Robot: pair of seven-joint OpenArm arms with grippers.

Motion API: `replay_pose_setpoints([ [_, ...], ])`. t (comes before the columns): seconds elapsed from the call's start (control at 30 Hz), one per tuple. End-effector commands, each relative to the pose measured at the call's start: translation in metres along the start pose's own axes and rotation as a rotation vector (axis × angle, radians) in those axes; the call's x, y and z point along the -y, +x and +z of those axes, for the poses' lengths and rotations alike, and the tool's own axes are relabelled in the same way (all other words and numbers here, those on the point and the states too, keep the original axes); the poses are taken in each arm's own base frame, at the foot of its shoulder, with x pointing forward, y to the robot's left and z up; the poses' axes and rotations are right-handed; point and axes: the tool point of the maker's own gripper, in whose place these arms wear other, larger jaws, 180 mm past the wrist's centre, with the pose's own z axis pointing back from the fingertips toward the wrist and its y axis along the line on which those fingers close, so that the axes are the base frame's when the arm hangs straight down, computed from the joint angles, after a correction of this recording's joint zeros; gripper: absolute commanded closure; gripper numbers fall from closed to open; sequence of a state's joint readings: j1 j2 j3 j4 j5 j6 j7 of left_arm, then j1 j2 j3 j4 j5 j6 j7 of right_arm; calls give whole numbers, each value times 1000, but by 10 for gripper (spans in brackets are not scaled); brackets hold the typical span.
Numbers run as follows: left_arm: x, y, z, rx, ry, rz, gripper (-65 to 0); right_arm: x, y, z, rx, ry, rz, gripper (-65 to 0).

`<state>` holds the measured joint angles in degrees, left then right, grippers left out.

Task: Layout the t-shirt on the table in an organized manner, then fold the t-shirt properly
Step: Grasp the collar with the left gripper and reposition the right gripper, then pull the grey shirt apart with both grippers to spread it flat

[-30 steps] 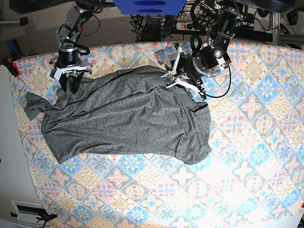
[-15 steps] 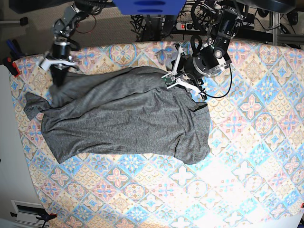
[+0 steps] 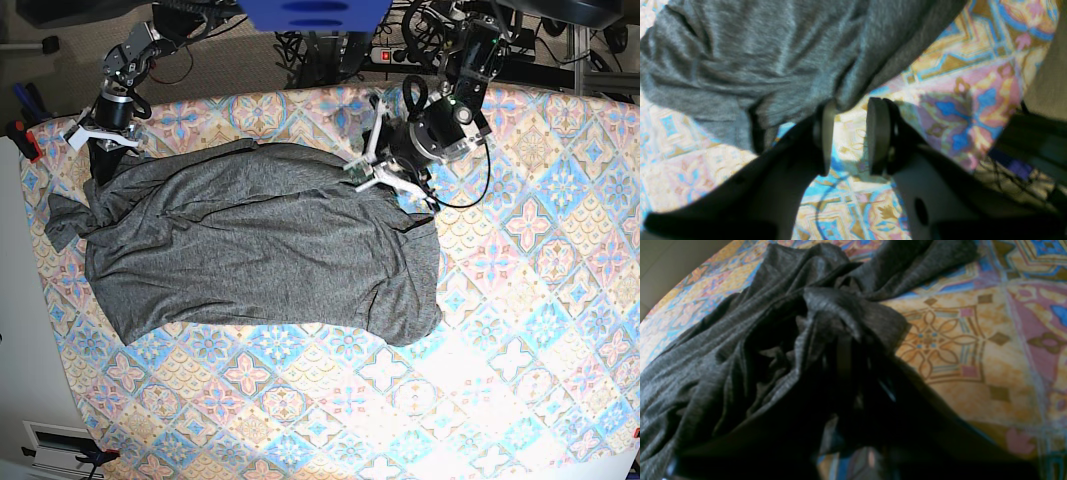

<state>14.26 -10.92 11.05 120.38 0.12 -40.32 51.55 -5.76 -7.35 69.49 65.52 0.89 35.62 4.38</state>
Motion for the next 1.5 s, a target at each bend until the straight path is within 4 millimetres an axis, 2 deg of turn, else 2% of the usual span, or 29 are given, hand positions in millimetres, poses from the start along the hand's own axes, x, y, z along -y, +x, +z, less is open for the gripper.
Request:
replay_pose_setpoints([
  [0.0,-6,32,2,105,23,13,-169,22,2,1,-26,-74,44,0],
  [0.13,-8,78,-1,239,33,58,-176,19,-4,-1,-66,-63,105,0],
  [0.23,-11,88,-5,245,36,76,-176,19,-8,-1,-86,-61,127,0],
  [0.3,-11,81,-7,214,35,74,-176,19,-8,-1,-86,-61,127,0],
  [0.4,-17,47,-6,85,46,26,-194,19,-8,-1,-87,-61,128,0],
  [0.5,-26,14,-2,-36,61,-24,-312,18,-8,-1,-86,-60,128,0],
  [0.57,-29,1,1,-87,65,-43,-398,18,-8,-1,-86,-60,128,0],
  [0.63,-32,-7,2,-132,70,-54,-436,18,-8,-1,-87,-60,129,0],
  [0.73,-31,-5,-2,-178,52,-140,-418,18,-8,-1,-87,-60,129,0],
  [0.83,-18,0,-16,-194,-5,-207,-403,18,-8,-1,-88,-60,130,0],
  [1.0,-2,-6,-43,-242,-94,-251,-399,18,-8,-1,-88,-60,130,0],
  [1.07,8,-7,-49,-248,-125,-264,-399,18,-8,-1,-88,-60,130,0],
  [1.2,25,4,-62,-214,-171,-248,-399,18,-8,-1,-88,-60,130,0],
  [1.33,43,-4,-81,-191,-245,-206,-392,18,-8,-1,-88,-60,130,0],
  [1.4,51,-1,-85,-173,-266,-188,-344,18,-8,-1,-88,-60,130,0],
  [1.47,56,0,-85,-168,-273,-178,-240,18,-8,-1,-88,-60,130,0],
])
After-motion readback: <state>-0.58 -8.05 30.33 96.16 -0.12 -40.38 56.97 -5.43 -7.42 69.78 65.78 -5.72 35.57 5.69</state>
